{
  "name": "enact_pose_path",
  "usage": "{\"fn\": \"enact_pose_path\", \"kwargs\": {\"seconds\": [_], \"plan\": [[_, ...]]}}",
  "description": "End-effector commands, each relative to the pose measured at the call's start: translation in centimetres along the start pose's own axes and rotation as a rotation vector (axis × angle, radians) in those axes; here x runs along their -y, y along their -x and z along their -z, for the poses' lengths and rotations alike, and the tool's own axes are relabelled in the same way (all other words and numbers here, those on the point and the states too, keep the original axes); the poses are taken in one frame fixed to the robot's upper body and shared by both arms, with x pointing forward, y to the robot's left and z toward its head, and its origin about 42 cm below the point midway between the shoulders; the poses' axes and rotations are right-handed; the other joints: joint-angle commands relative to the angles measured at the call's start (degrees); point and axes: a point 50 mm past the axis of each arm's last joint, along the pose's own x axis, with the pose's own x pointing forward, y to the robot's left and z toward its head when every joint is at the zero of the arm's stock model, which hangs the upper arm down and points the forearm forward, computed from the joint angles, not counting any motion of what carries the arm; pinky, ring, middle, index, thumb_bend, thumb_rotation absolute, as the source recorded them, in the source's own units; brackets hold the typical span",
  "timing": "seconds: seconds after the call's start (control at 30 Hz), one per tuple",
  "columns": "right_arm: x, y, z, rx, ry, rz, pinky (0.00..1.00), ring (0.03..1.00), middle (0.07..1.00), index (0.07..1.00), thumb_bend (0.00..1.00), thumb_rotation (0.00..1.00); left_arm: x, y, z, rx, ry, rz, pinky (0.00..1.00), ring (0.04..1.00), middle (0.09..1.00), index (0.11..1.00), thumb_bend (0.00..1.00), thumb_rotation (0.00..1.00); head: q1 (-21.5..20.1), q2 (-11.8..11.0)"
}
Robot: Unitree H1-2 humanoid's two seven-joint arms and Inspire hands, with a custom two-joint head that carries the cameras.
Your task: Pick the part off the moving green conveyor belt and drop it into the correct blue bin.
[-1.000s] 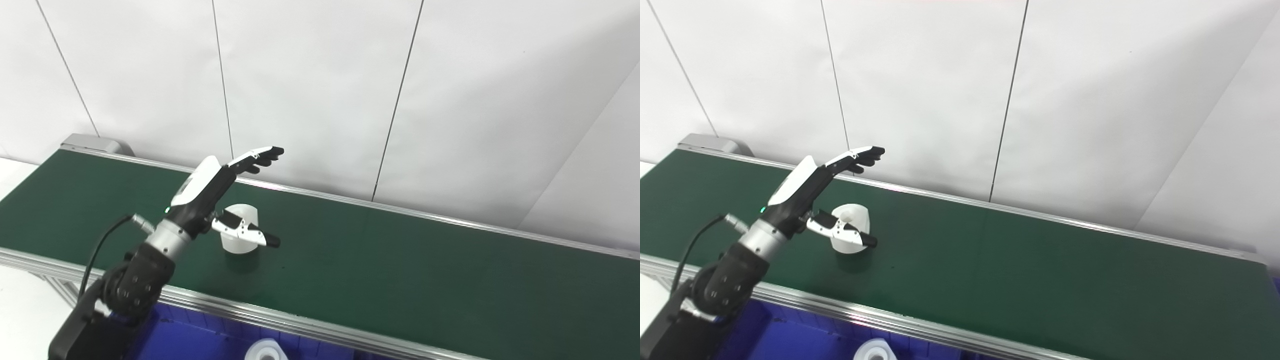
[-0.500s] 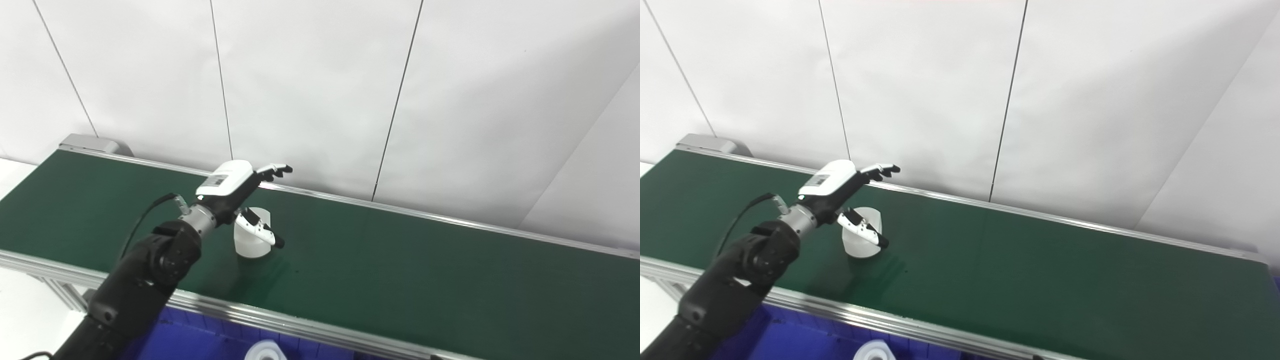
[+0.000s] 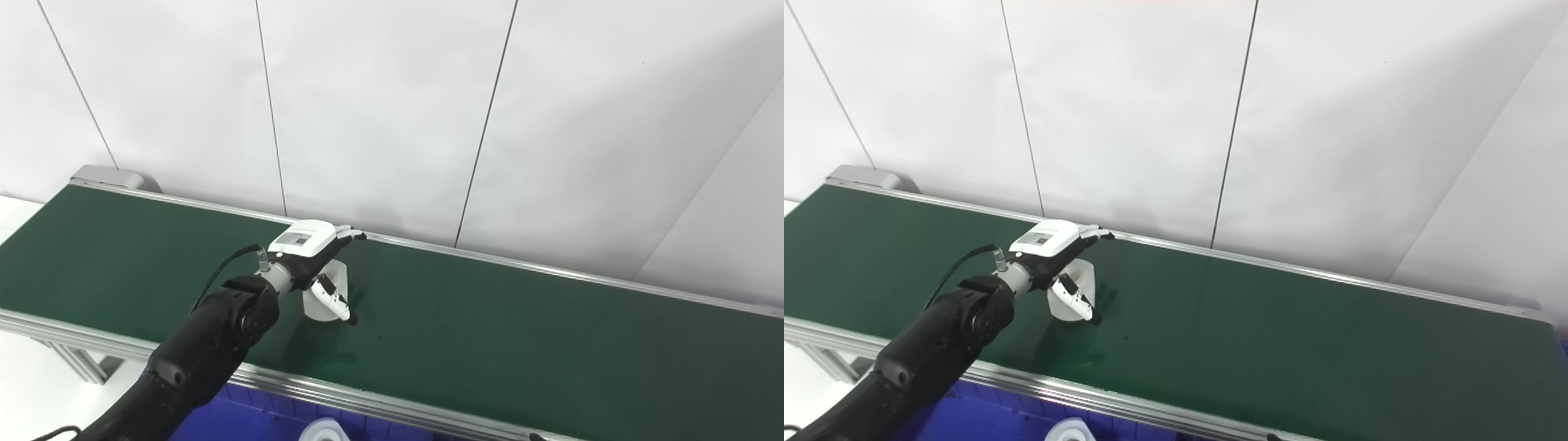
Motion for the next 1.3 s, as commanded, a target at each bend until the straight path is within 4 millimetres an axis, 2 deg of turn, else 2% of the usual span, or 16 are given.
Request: {"fn": "enact_pose_path", "kwargs": {"seconds": [0.0,0.17,0.23,0.3,0.33,0.4,0.43,0.47,0.5,0.53,0.57,0.7,0.9,1.03,1.1,1.27], "plan": [[0.4,0.0,-1.1,0.079,-0.002,0.024,0.77,0.836,0.88,0.932,0.9,0.29,-2.2,-1.2,-0.5,0.012,-0.05,-0.045,0.89,0.927,0.96,0.898,0.91,0.38,-0.1,0.0],[0.4,0.2,-1.2,0.075,-0.024,0.026,0.79,0.848,0.885,0.934,0.9,0.28,-0.8,-1.9,-0.3,-0.018,-0.063,0.018,0.93,0.947,0.964,0.896,0.88,0.26,-0.2,0.3],[0.3,0.2,-1.2,0.08,-0.019,0.032,0.78,0.841,0.881,0.931,0.9,0.27,-0.6,-2.0,-0.3,-0.029,-0.066,0.033,0.92,0.947,0.963,0.895,0.84,0.2,-0.3,0.4],[0.3,0.3,-1.2,0.08,-0.016,0.037,0.77,0.837,0.875,0.928,0.91,0.29,-0.3,-2.1,-0.4,-0.046,-0.071,0.046,0.87,0.914,0.944,0.872,0.8,0.08,-0.3,0.4],[0.3,0.3,-1.3,0.079,-0.017,0.036,0.77,0.84,0.878,0.93,0.91,0.29,-0.1,-2.1,-0.4,-0.059,-0.075,0.052,0.8,0.877,0.932,0.855,0.77,0.03,-0.3,0.5],[0.3,0.3,-1.3,0.079,-0.023,0.034,0.77,0.842,0.881,0.933,0.9,0.29,0.2,-2.1,-0.5,-0.086,-0.067,0.062,0.66,0.787,0.894,0.815,0.73,0.01,-0.2,0.5],[0.3,0.3,-1.3,0.079,-0.024,0.035,0.78,0.842,0.879,0.933,0.9,0.29,0.3,-2.2,-0.6,-0.094,-0.061,0.065,0.54,0.696,0.843,0.772,0.7,0.0,-0.2,0.5],[0.3,0.3,-1.3,0.08,-0.027,0.035,0.78,0.843,0.88,0.934,0.9,0.29,0.4,-2.2,-0.6,-0.106,-0.04,0.07,0.47,0.575,0.709,0.69,0.62,0.0,-0.2,0.6],[0.3,0.3,-1.3,0.081,-0.028,0.036,0.78,0.843,0.88,0.934,0.9,0.29,0.5,-2.3,-0.5,-0.114,-0.025,0.073,0.46,0.537,0.664,0.663,0.6,0.0,-0.2,0.6],[0.3,0.3,-1.3,0.082,-0.029,0.036,0.79,0.844,0.881,0.935,0.9,0.28,0.5,-2.4,-0.6,-0.115,-0.004,0.076,0.42,0.464,0.577,0.612,0.55,0.0,-0.3,0.7],[0.3,0.3,-1.3,0.082,-0.03,0.037,0.78,0.844,0.88,0.935,0.9,0.28,0.5,-2.4,-0.6,-0.115,0.009,0.077,0.43,0.441,0.526,0.559,0.52,0.0,-0.3,0.7],[0.3,0.3,-1.3,0.082,-0.032,0.037,0.78,0.842,0.885,0.934,0.9,0.28,0.5,-2.3,-0.8,-0.07,0.065,0.035,0.44,0.433,0.526,0.489,0.5,0.0,-0.4,0.8],[0.3,0.2,-1.3,0.087,-0.031,0.041,0.77,0.836,0.881,0.932,0.9,0.28,0.2,-2.2,-1.1,-0.032,0.143,-0.032,0.42,0.427,0.518,0.497,0.5,0.0,-0.5,1.0],[0.2,0.2,-1.5,0.082,-0.033,0.041,0.78,0.837,0.881,0.933,0.9,0.28,-0.8,-1.7,-1.1,0.005,0.234,-0.097,0.41,0.423,0.51,0.501,0.5,0.0,-1.0,1.5],[0.1,0.2,-1.6,0.084,-0.026,0.042,0.78,0.836,0.879,0.932,0.89,0.28,-1.6,-0.9,-0.9,0.031,0.307,-0.153,0.4,0.421,0.507,0.503,0.5,0.0,-1.8,2.1],[-0.1,0.2,-2.2,0.092,-0.018,0.042,0.77,0.839,0.879,0.93,0.89,0.29,-3.0,2.7,-0.3,0.094,0.463,-0.252,0.44,0.439,0.498,0.49,0.5,0.0,-5.1,3.8]]}}
